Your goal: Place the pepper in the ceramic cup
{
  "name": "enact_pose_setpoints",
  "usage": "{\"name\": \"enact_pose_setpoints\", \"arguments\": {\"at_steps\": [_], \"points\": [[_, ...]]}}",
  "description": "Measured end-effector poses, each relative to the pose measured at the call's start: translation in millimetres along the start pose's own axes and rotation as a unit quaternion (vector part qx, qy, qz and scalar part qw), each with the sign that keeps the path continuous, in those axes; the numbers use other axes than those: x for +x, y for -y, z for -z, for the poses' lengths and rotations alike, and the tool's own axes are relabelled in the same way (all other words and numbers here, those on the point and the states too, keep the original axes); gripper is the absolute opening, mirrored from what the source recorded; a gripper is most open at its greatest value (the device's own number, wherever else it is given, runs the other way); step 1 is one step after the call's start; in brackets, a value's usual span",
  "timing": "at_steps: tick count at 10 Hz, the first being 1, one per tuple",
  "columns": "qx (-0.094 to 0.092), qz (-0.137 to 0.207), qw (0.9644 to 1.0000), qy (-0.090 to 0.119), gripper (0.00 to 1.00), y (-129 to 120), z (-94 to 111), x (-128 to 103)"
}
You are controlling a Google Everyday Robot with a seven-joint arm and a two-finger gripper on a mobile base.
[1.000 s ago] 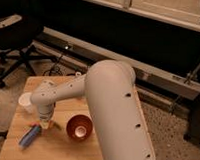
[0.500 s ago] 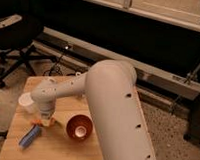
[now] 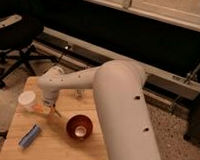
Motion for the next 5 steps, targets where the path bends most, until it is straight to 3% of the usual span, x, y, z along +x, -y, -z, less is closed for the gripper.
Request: {"name": "enact_pose_setpoints", "arguments": {"at_steps": [2, 5], "points": [[0.010, 0.021, 0.9996, -0.015, 0.24, 10.4, 16.4, 3.5], [0.014, 0.058, 0.9959, -0.068, 0.24, 19.3, 41.1, 30.3]]}}
